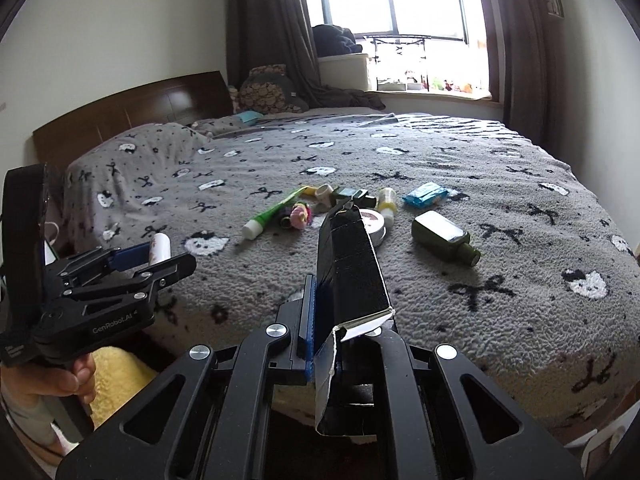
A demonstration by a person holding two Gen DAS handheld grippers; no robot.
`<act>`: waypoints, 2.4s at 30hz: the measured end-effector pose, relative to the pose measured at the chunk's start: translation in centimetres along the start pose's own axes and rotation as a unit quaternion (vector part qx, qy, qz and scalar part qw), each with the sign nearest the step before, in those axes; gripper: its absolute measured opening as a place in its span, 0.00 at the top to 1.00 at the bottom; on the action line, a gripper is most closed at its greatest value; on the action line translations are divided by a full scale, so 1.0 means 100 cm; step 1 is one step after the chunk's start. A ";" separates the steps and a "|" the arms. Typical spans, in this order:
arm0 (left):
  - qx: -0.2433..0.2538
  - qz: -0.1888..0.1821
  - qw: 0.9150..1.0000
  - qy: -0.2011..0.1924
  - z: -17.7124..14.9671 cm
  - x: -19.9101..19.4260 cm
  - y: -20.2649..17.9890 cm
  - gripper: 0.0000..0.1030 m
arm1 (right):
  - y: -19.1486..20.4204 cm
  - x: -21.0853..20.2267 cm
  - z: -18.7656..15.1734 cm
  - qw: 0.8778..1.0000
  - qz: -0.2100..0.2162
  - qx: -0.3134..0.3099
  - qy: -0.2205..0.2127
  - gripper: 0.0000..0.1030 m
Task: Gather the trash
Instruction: 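Carry both items down to the bin below the bed edge, then open both tools to drop the items into the bin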
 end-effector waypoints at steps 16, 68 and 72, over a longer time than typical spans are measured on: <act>0.003 -0.055 0.989 0.139 -0.141 0.038 -0.029 0.52 | -0.002 0.035 -0.133 0.987 0.024 0.015 0.155 0.92; 0.044 -0.046 0.978 0.200 -0.170 0.074 -0.028 0.15 | -0.066 0.057 -0.137 0.983 -0.060 0.074 0.155 0.16; 0.051 -0.043 0.984 0.165 -0.136 0.068 -0.022 0.14 | -0.074 0.046 -0.102 0.989 -0.066 0.060 0.114 0.16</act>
Point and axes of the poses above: each gripper's, at about its wrist camera, not at the fingertips, and x roughly the way its jaws point, y to its left, z to its top, the point moved 7 cm from there along x, roughly the way its jaws point, and after that the axes turned 5 degrees about x, right-handed, at the moved point
